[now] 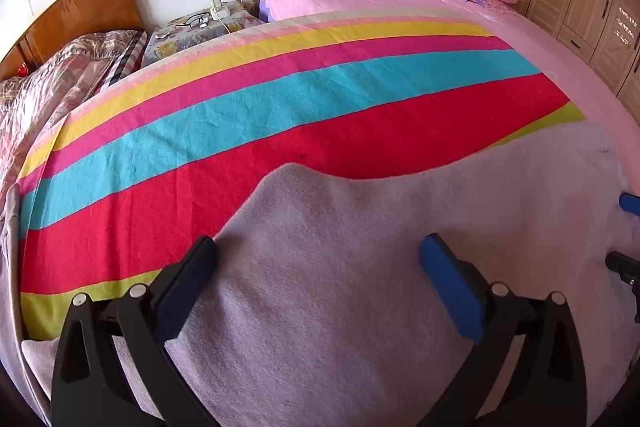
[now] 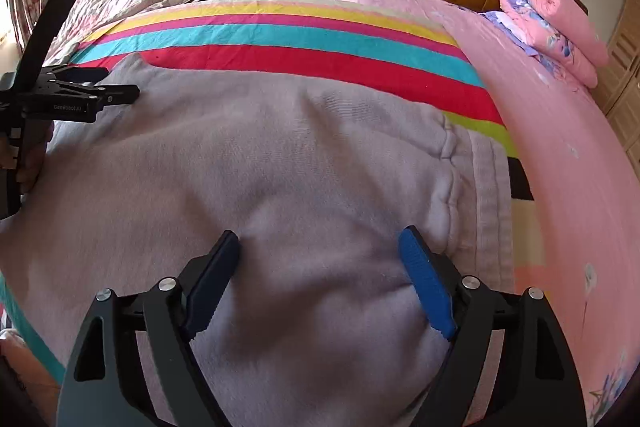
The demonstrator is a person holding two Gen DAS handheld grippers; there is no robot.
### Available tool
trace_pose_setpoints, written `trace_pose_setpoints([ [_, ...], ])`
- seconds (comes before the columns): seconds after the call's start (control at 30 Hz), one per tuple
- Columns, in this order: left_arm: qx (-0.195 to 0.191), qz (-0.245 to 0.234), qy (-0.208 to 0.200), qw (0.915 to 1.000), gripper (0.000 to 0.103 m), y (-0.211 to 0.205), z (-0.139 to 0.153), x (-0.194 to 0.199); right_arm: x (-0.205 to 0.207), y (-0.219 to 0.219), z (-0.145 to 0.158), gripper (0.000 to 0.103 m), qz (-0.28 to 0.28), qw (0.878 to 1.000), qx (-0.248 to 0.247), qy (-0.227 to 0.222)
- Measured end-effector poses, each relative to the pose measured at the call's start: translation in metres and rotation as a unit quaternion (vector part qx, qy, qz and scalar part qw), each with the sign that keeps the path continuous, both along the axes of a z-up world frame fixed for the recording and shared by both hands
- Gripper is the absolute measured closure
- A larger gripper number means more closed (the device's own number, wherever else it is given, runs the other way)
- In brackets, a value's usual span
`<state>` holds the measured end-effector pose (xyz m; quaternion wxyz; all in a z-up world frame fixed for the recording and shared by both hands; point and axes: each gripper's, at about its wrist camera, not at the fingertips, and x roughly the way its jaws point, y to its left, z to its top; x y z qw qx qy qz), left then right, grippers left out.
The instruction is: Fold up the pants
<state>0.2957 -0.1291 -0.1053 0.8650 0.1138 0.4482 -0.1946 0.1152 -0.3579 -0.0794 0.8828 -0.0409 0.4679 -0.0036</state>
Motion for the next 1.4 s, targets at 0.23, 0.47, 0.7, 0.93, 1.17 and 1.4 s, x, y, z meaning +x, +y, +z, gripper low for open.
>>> trace_pose_setpoints([
  [0.23, -0.001, 0.013, -0.006, 0.9999, 0.001, -0.001, 0.0, 0.0, -0.006, -0.002, -0.002, 0.023, 0.001, 1.0, 0.01, -0.009],
  [0.47, -0.02, -0.001, 0.004, 0.9998, 0.002, 0.011, 0.012, -0.006, 0.013, 0.012, 0.003, 0.018, -0.031, 0.999, -0.018, 0.028],
  [0.7, -0.12, 0.079, -0.066, 0.9875, 0.001, 0.151, 0.091, -0.054, 0.045, 0.095, 0.065, 0.018, 0.036, 0.997, 0.035, -0.067],
  [0.93, -0.098, 0.333, -0.064, 0.9357, 0.002, 0.383, 0.066, -0.116, 0.128, 0.274, 0.072, 0.018, 0.266, 0.955, 0.12, -0.048],
  [1.17, -0.127, 0.499, -0.078, 0.8536, 0.002, 0.515, 0.057, -0.22, 0.172, 0.482, 0.073, 0.03, 0.443, 0.878, 0.183, 0.02],
  [1.4, -0.188, 0.573, -0.075, 0.794, 0.01, 0.581, 0.032, -0.259, 0.168, 0.682, 0.055, 0.04, 0.584, 0.792, 0.166, 0.06],
])
